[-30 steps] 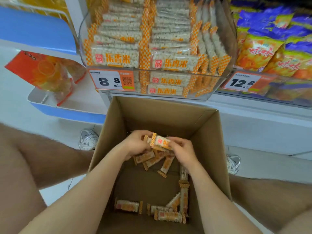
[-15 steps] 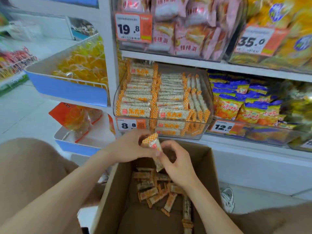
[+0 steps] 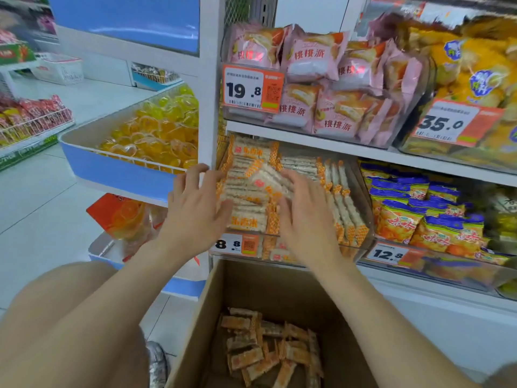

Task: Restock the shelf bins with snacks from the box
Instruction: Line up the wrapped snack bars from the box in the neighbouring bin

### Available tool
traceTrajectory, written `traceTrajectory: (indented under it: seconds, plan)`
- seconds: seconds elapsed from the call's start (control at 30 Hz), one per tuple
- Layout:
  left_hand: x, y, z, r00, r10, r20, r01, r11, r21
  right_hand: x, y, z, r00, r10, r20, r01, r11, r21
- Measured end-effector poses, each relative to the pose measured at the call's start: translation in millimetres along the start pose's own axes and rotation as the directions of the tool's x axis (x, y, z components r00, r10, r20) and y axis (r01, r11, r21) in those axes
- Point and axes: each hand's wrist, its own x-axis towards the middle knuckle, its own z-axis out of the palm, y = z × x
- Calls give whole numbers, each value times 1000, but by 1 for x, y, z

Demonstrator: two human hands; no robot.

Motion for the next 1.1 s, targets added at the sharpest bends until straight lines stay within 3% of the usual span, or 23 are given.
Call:
traceTrajectory:
  seconds: [0.1, 0.23, 0.37, 0.5, 0.67, 0.77, 0.83, 0.97, 1.1]
  plan:
    - [16, -1, 8, 993, -104, 61, 107, 993, -52, 52, -3, 24, 997, -49, 58, 59, 980, -190]
    - [24, -4, 18, 999, -43, 23, 41, 997, 59, 100, -3, 66, 988, 7, 156, 39, 957, -287]
    - [23, -7, 28, 995, 12, 99, -25, 991, 132, 129, 2, 94, 968, 157, 195, -101, 958, -268]
    - [21, -7, 38, 990, 30, 134, -54, 983, 178, 142, 6, 99, 965, 124, 232, -60, 962, -268]
    - [22, -4, 41, 989, 30, 146, -58, 979, 194, 147, 16, 99, 950, 57, 308, -20, 992, -123]
    - [23, -1, 41, 991, 27, 134, -52, 981, 187, 146, 18, 103, 976, 70, 206, -22, 973, -228]
    - [23, -1, 42, 992, 33, 123, -56, 981, 187, 146, 15, 108, 980, 87, 177, -49, 976, -211]
    - [23, -3, 47, 994, 50, 92, -67, 980, 186, 145, 13, 116, 955, 56, 290, 43, 945, -323]
    - [22, -4, 46, 994, 58, 93, -75, 979, 189, 141, 14, 102, 918, 76, 390, 52, 951, -306]
